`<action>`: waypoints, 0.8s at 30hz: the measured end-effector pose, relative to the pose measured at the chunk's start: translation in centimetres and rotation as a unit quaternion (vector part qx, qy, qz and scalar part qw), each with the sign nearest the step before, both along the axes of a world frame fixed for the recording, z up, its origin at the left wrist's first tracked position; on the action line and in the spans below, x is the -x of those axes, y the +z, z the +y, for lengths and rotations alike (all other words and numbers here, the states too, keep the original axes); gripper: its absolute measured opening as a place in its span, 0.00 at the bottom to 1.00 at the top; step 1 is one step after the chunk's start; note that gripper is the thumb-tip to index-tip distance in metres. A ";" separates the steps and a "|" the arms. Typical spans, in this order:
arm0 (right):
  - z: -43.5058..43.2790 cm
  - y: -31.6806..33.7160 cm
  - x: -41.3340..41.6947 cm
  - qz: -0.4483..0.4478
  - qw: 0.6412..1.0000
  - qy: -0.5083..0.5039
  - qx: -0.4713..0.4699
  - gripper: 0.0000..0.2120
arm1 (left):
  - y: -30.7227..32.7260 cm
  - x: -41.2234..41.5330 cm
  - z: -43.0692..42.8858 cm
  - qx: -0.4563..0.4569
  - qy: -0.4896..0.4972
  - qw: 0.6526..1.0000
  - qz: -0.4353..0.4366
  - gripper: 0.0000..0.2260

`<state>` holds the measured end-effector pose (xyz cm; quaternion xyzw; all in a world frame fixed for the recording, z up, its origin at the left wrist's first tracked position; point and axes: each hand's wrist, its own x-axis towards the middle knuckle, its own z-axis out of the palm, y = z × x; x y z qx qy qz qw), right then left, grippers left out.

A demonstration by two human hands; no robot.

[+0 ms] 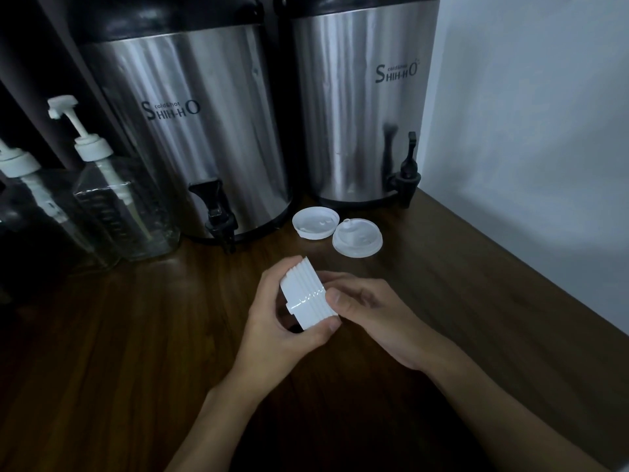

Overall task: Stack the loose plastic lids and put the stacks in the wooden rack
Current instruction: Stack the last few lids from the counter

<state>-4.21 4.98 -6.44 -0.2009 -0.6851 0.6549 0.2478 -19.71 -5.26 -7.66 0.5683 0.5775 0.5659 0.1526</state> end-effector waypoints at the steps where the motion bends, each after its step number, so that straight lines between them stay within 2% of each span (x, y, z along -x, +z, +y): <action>1: 0.0 0.0 0.0 -0.001 1.000 0.001 0.000 0.20 | 0.0 0.0 0.0 0.002 -0.001 1.000 0.006 0.36; 5: 0.0 -0.1 -0.1 -0.015 1.000 -0.011 -0.010 0.24 | 0.0 0.0 0.1 -0.001 -0.004 0.999 0.039 0.35; 8: 0.0 0.0 -0.2 -0.010 1.000 -0.017 -0.015 0.23 | 0.0 0.0 0.1 -0.003 -0.001 0.998 0.060 0.36; 14: 0.6 -0.3 -0.3 -0.004 0.999 0.018 0.034 0.33 | 0.0 -0.1 0.2 -0.007 -0.005 0.999 0.041 0.36; 19: 1.0 -0.6 -0.3 0.000 0.998 0.028 0.057 0.32 | -0.1 -0.3 0.2 0.003 -0.020 1.000 0.021 0.37; 24: 0.8 -0.8 0.0 -0.002 0.999 0.027 0.033 0.32 | 0.0 -0.5 0.2 -0.002 -0.025 1.000 0.003 0.37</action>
